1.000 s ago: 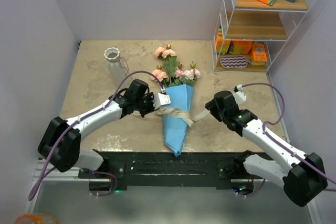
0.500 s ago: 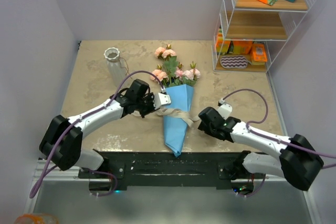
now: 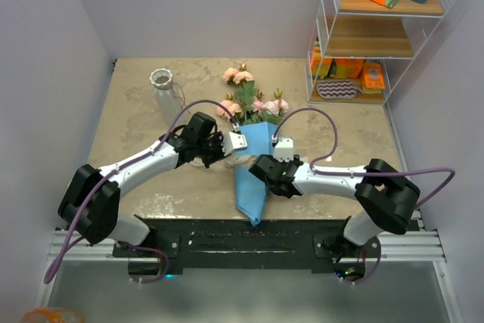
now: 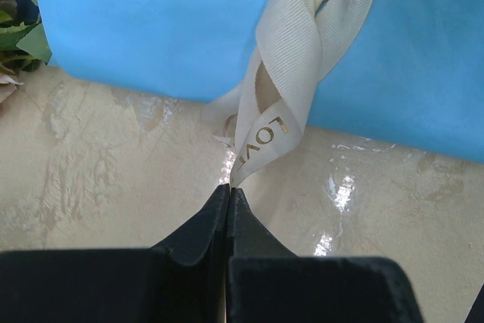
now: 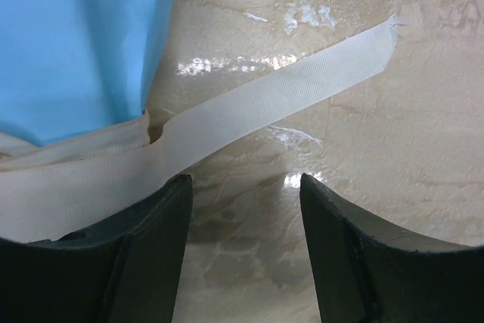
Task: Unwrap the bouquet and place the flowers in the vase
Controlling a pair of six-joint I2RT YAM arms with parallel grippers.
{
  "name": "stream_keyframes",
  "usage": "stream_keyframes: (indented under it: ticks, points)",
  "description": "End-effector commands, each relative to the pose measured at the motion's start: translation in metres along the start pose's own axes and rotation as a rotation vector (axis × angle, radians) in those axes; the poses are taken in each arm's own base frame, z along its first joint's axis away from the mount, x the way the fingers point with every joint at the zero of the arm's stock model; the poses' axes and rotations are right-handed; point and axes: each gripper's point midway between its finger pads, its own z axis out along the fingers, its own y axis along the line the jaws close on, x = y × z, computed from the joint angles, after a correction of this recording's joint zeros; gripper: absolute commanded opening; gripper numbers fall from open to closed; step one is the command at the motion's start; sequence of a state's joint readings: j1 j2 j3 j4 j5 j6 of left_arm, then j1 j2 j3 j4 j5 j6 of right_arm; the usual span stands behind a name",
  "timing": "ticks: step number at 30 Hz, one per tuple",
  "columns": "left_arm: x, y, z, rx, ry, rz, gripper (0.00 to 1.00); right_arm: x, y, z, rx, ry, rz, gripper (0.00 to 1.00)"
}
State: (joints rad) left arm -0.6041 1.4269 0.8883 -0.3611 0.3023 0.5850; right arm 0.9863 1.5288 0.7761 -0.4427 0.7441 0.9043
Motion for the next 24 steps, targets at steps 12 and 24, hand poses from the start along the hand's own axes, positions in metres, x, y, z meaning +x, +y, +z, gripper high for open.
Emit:
stream_keyframes:
  ticks: [12, 24]
  points:
    - [-0.005, 0.021, -0.011, -0.044, -0.030, -0.043, 0.00, -0.031, 0.037, 0.013, -0.072, -0.105, -0.213, 0.63]
    - [0.001, 0.023, -0.004, -0.047, -0.001, -0.063, 0.00, -0.041, 0.070, 0.027, -0.179, -0.204, -0.352, 0.45]
